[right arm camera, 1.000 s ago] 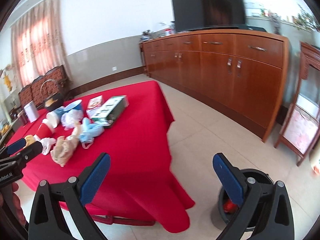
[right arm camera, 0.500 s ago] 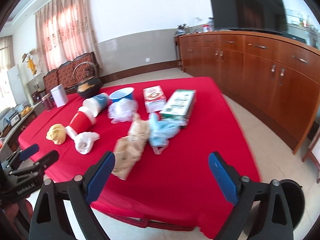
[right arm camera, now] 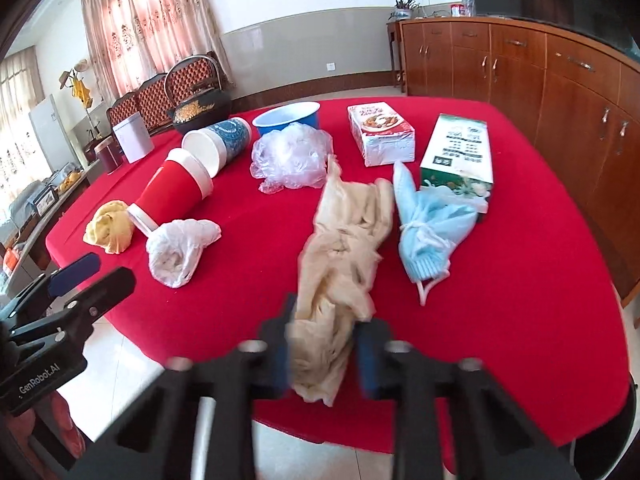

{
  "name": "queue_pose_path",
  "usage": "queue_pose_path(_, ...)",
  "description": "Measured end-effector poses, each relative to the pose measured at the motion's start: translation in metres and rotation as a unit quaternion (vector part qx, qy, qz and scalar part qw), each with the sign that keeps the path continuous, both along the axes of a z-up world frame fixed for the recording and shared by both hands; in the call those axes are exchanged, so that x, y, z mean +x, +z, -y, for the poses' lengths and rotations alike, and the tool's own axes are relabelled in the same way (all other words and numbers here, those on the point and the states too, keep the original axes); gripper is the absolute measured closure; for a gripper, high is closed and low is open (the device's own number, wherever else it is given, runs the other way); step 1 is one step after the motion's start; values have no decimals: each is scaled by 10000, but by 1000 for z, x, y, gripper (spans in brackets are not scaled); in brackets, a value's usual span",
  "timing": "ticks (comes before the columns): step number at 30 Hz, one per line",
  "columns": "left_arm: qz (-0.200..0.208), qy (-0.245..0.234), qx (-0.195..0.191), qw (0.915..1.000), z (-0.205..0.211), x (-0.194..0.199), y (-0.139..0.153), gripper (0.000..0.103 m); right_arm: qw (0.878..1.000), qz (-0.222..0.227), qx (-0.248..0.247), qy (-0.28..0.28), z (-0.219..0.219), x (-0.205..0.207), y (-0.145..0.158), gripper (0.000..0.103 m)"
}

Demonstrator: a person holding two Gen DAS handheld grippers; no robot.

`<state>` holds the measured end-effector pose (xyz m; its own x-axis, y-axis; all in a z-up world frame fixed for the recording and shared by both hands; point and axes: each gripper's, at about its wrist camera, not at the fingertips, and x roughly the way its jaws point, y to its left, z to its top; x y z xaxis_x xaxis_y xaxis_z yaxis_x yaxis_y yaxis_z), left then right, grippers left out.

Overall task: Collect trash
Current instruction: 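Grasp the beige stockings with the right gripper while the left grasps the white tissue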

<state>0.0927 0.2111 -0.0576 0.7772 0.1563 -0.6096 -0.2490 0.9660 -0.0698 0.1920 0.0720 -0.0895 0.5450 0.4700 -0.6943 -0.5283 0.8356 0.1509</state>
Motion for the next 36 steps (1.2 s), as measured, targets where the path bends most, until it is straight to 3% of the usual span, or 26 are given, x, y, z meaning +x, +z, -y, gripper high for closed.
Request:
queue_pose_path(5,-165,-157,-201,9995,0,22,-12,51,9999,89,44,114,-3,11,0,86)
queue_pose_path(10,-175,-263,-234,9992,5,29,-15,76,9996,187,116,147,-1,12,5,87)
queue_pose_path(21,116,-275,-199,9994,19,12,13,79,9980,532,316,84,18,-10,33,87)
queue_pose_path(36,493,-753,30,9959,75,3,54,79,9931,943,399,-577,95,-33,72,87)
